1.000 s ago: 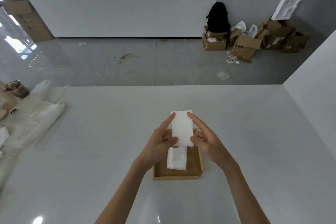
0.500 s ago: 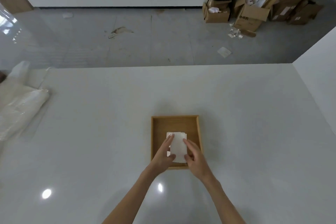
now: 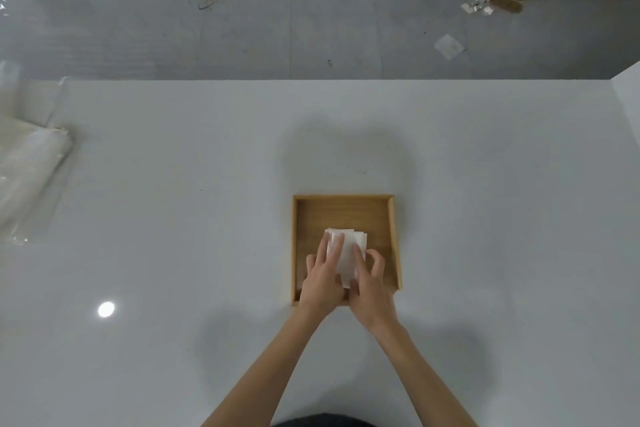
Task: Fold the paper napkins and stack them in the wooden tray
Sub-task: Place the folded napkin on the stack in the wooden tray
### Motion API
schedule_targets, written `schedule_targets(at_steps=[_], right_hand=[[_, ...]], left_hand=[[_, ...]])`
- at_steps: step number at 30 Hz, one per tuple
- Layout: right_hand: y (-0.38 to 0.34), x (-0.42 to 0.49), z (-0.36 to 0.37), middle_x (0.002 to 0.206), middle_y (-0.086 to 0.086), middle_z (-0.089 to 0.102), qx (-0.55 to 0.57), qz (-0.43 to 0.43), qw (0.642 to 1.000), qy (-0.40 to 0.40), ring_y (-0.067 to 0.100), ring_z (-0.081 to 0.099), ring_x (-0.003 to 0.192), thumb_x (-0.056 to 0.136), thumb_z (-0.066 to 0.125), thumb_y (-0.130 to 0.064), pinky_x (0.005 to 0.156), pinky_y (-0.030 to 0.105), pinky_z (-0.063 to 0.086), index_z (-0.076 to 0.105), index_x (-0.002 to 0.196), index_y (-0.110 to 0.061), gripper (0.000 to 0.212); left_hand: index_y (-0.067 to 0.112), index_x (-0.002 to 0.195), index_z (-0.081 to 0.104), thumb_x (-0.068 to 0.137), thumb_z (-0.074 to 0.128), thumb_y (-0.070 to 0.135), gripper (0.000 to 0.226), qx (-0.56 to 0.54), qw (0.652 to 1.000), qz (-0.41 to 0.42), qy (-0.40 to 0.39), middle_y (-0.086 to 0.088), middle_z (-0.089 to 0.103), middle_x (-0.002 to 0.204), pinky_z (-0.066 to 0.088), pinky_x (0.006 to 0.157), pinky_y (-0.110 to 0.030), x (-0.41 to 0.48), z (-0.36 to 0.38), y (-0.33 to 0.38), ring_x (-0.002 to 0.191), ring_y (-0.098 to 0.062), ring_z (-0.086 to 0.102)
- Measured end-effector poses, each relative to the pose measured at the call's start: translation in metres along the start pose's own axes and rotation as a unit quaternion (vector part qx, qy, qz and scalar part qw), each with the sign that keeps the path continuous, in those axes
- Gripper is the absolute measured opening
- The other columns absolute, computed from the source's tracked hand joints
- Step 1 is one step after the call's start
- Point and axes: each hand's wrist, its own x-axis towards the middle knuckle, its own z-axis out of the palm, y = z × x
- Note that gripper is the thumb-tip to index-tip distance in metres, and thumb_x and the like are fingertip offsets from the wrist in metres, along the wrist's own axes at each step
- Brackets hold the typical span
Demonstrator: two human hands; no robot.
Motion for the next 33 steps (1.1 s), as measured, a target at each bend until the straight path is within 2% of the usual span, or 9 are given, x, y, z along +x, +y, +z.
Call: schedule_targets(at_steps=[4,7,10,14,19,22,25,28,33], right_hand=[[-0.007,0.001,-0.003,0.142,0.002,0.029,0.049,0.042,0.996,0.068,0.021,0.056,0.112,0.088,0.054,-0.022,0.087,0.045,0.055,0.02,0.151,-0.045,0.075],[-0.016,0.012,-0.003,0.143,-0.001,0.039,0.16,0.118,0.97,0.141,0.017,0.045,0.129,0.094,0.053,-0.023,0.105,0.039,0.045,0.029,0.153,-0.033,0.064],[-0.022,0.027,-0.001,0.155,0.005,0.038,0.272,0.164,0.944,0.09,0.023,0.038,0.141,0.097,0.048,-0.025,0.116,0.047,0.035,0.025,0.156,-0.025,0.064],[-0.023,0.033,-0.001,0.156,0.0,0.04,0.269,0.137,0.949,0.087,0.022,0.037,0.141,0.093,0.043,-0.034,0.117,0.049,0.033,0.026,0.156,-0.029,0.065],[-0.018,0.031,-0.014,0.15,-0.008,0.044,0.383,0.101,0.918,0.03,0.008,0.046,0.131,0.104,0.046,-0.024,0.106,0.028,0.043,0.022,0.158,-0.025,0.059],[-0.007,0.023,-0.021,0.135,-0.007,0.054,0.319,0.121,0.931,0.126,0.012,0.055,0.12,0.103,0.049,-0.019,0.098,0.021,0.045,0.041,0.151,-0.018,0.049],[0.021,0.009,-0.024,0.126,0.006,0.062,0.193,0.151,0.936,0.252,0.025,0.06,0.112,0.098,0.056,-0.016,0.096,0.041,0.053,0.058,0.134,-0.016,0.035],[0.045,-0.002,-0.022,0.119,0.004,0.059,0.178,0.184,0.943,0.211,0.023,0.061,0.103,0.096,0.063,-0.023,0.09,0.042,0.053,0.058,0.131,-0.019,0.035],[0.054,-0.001,-0.019,0.103,-0.001,0.063,0.169,0.163,0.951,0.203,0.019,0.062,0.089,0.096,0.063,-0.016,0.081,0.034,0.053,0.063,0.124,-0.015,0.028]], left_hand=[[0.036,0.158,0.009,0.094,0.045,0.017,0.075,-0.056,0.994,-0.055,0.079,0.002,0.02,0.163,0.041,0.103,-0.042,-0.002,0.005,-0.002,0.138,-0.028,0.028],[0.022,0.155,0.024,0.099,0.048,0.025,0.06,-0.083,0.985,-0.086,0.122,-0.002,0.038,0.154,0.038,0.112,-0.042,0.004,0.009,-0.007,0.138,-0.027,0.036],[0.018,0.143,0.044,0.099,0.048,0.026,0.045,-0.11,0.98,-0.093,0.138,-0.004,0.053,0.139,0.046,0.104,-0.042,0.012,0.012,-0.009,0.129,-0.025,0.048],[0.017,0.136,0.052,0.099,0.048,0.026,0.038,-0.117,0.973,-0.101,0.169,-0.002,0.058,0.131,0.048,0.101,-0.039,0.019,0.013,-0.007,0.122,-0.021,0.052],[0.016,0.135,0.056,0.101,0.048,0.024,0.036,-0.171,0.968,-0.079,0.167,0.003,0.059,0.126,0.049,0.102,-0.041,0.02,0.013,-0.01,0.118,-0.017,0.055],[0.017,0.133,0.056,0.104,0.045,0.019,0.031,-0.142,0.956,-0.079,0.245,0.007,0.061,0.119,0.047,0.1,-0.033,0.008,0.007,-0.009,0.115,-0.014,0.053],[0.021,0.135,0.054,0.103,0.044,0.027,0.034,-0.049,0.932,-0.166,0.32,0.002,0.061,0.126,0.038,0.097,-0.034,-0.007,0.001,-0.017,0.116,-0.022,0.051],[0.022,0.137,0.051,0.101,0.048,0.039,0.04,-0.028,0.931,-0.221,0.289,0.0,0.06,0.127,0.042,0.097,-0.039,-0.019,0.005,-0.041,0.119,-0.024,0.052],[0.025,0.126,0.059,0.103,0.049,0.025,0.025,-0.082,0.94,-0.212,0.255,0.006,0.06,0.123,0.053,0.081,-0.034,-0.019,0.008,-0.057,0.099,-0.013,0.064]])
